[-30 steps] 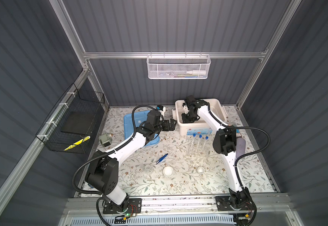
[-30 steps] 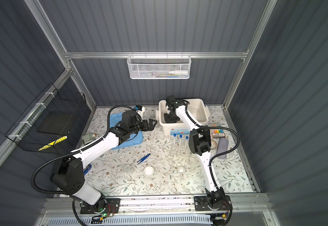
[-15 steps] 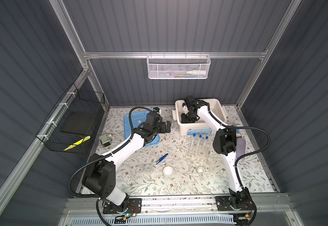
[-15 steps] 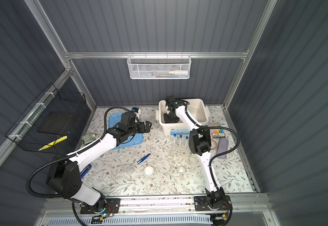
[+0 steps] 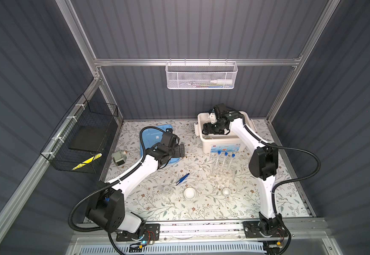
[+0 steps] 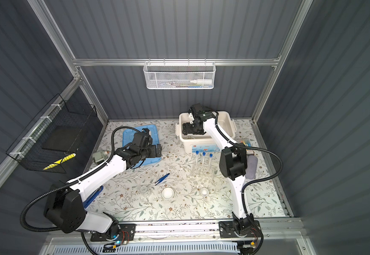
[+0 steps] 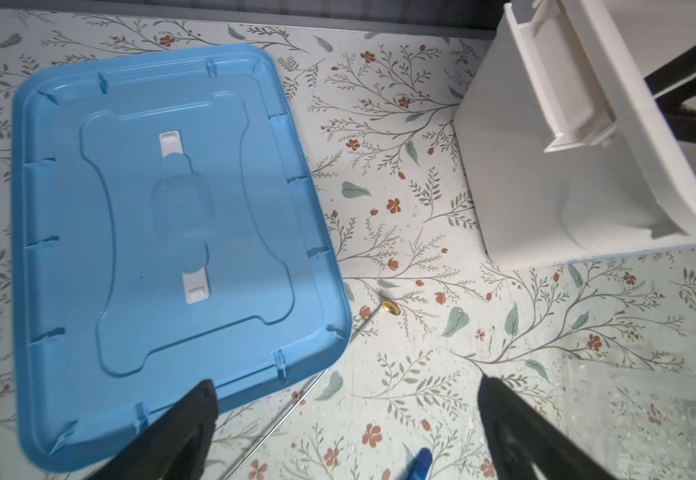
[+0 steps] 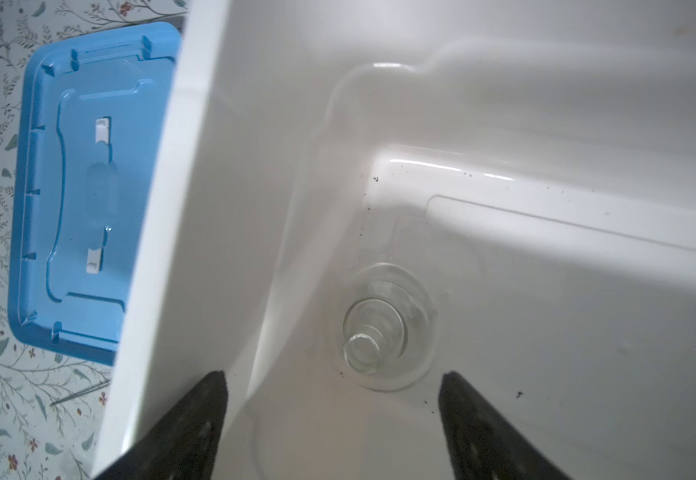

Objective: Organize the chemistry lab equipment
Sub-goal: 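Open right gripper over the bin while left gripper moves toward the blue tweezers, then close left gripper on the small clear glass bottle while right gripper rises from bin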

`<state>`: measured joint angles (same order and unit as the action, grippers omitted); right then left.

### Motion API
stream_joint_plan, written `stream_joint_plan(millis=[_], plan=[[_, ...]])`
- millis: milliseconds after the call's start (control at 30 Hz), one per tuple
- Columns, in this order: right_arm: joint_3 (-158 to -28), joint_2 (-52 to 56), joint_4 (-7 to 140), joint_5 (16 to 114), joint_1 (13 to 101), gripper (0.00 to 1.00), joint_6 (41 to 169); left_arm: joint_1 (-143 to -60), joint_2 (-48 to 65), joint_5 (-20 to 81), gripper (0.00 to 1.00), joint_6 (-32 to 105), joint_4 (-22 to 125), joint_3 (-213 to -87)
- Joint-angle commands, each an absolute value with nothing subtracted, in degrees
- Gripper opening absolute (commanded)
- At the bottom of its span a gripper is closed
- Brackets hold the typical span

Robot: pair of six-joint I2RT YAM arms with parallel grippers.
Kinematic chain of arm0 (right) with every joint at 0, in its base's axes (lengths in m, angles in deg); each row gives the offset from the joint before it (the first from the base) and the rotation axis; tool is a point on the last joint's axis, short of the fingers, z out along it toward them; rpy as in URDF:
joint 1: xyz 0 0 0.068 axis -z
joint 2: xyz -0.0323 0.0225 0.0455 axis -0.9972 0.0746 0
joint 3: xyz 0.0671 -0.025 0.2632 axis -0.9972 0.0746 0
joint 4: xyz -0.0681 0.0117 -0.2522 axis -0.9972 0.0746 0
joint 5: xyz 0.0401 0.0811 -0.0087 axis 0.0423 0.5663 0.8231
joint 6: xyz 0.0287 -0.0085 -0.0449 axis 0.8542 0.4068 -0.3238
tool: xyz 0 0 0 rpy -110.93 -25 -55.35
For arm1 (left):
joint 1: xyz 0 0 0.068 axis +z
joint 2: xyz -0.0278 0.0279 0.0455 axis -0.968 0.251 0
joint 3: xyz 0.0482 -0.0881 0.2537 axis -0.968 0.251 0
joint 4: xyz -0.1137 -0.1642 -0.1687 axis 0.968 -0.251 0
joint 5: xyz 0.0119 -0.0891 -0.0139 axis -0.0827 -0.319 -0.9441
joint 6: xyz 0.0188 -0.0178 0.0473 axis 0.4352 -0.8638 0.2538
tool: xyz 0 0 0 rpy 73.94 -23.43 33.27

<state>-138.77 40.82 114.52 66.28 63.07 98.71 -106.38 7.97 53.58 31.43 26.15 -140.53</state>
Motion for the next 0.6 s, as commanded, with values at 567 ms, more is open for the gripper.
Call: stream_joint_plan(millis=[567], plan=[[-117.9,24.5,100.1,67.7,64.6,0.99,98.2,-115.4,-3.4,69.7,1.00,11.5,2.9,-132.7]])
